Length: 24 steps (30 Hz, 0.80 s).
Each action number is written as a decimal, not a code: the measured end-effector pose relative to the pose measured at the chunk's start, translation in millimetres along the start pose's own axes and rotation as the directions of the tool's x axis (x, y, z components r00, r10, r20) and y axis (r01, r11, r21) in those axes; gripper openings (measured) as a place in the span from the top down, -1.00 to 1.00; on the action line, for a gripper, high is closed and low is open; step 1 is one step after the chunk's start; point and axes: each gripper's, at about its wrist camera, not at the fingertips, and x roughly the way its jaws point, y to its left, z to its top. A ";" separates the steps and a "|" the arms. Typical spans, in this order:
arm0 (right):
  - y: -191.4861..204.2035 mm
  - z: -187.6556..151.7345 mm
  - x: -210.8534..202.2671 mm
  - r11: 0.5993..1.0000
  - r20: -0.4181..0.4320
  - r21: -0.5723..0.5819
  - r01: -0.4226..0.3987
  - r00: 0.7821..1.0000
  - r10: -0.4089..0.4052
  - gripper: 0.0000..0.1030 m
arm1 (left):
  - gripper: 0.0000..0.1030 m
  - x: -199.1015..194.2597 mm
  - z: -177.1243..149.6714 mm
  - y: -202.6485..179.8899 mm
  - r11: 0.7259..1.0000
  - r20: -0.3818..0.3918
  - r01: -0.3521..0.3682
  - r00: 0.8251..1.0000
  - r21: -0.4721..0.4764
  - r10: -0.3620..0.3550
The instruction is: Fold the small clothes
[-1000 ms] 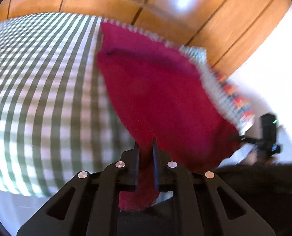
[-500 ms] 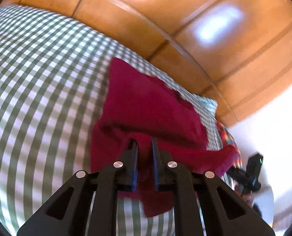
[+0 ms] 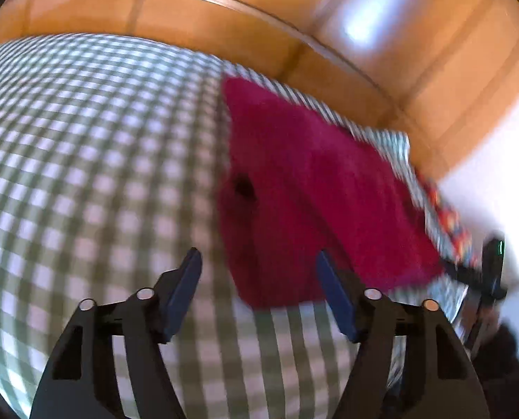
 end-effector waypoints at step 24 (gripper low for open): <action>6.7 -59.8 -66.2 0.997 0.004 -0.076 0.017 1.000 -0.016 -0.08 | 0.50 -67.3 -79.4 -7.3 0.996 -0.042 0.087 0.995 -0.016 -0.087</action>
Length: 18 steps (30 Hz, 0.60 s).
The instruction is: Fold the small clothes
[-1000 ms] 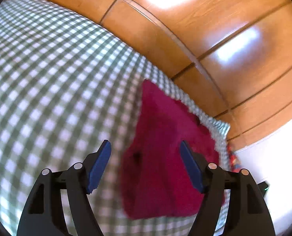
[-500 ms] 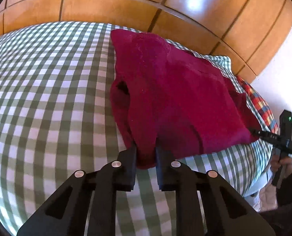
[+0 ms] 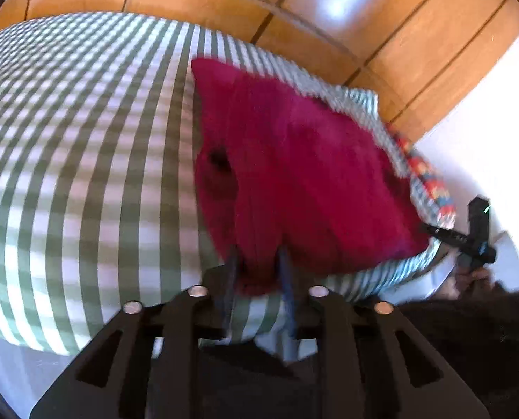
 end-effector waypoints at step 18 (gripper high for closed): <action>21.1 54.3 8.8 0.995 0.078 -0.087 0.039 0.996 -0.032 0.84 | 0.87 42.5 81.2 -4.4 0.998 0.106 0.061 0.992 0.018 -0.063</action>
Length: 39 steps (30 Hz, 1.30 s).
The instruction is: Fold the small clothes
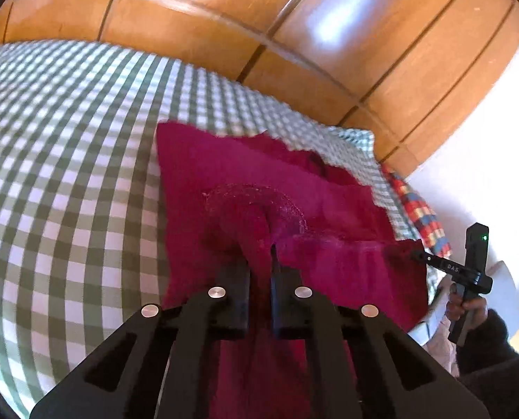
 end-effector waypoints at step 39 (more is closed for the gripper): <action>3.5 40.4 36.1 0.996 -0.034 0.079 -0.042 0.998 0.045 -0.07 | 0.31 6.8 16.4 30.2 0.993 -0.039 -0.119 0.992 -0.022 0.118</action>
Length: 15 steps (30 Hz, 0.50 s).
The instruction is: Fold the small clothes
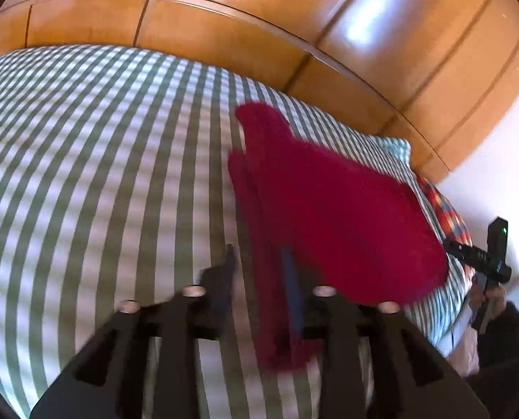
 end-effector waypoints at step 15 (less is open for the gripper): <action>8.8 -37.8 0.6 1.000 -0.056 0.011 0.022 0.998 -0.021 0.88 | 0.85 8.0 -46.6 -29.9 0.993 -0.030 0.020 0.999 0.115 -0.016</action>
